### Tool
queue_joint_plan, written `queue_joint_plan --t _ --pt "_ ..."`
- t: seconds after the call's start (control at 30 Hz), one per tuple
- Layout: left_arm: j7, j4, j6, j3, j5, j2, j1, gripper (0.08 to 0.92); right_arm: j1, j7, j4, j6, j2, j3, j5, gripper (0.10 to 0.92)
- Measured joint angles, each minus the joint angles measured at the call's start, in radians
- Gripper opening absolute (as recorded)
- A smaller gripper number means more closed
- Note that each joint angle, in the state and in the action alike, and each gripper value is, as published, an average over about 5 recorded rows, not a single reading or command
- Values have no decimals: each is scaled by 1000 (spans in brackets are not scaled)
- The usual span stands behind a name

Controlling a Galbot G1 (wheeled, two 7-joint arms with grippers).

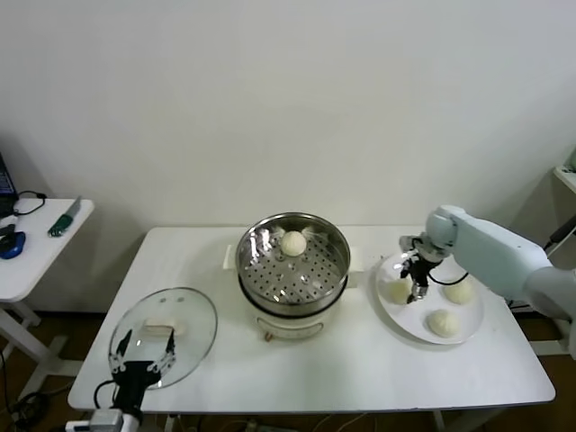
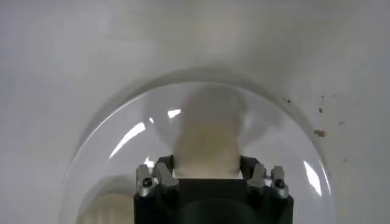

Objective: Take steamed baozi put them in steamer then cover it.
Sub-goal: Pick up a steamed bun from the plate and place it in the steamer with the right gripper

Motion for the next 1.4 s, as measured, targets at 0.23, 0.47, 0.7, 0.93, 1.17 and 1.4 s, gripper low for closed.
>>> queue_joint_plan --t 0.23,0.47,0.7,0.93,1.17,1.4 --pt "0 -7 0 8 2 -4 0 823 148 -9 40 -19 -2 -118 125 696" --pt "5 -12 0 24 11 -8 -5 823 345 -9 85 -52 43 -256 303 697" --pt "11 -22 -5 45 24 -13 -10 823 486 9 124 -100 135 -348 481 696" --pt "12 -39 -5 60 30 -13 -9 823 547 38 133 -144 256 -407 629 701" --pt "9 -44 -7 69 29 -8 4 823 556 66 133 -174 377 -454 726 704" --pt "6 -51 -2 64 26 2 6 823 526 94 117 -186 487 -498 770 701"
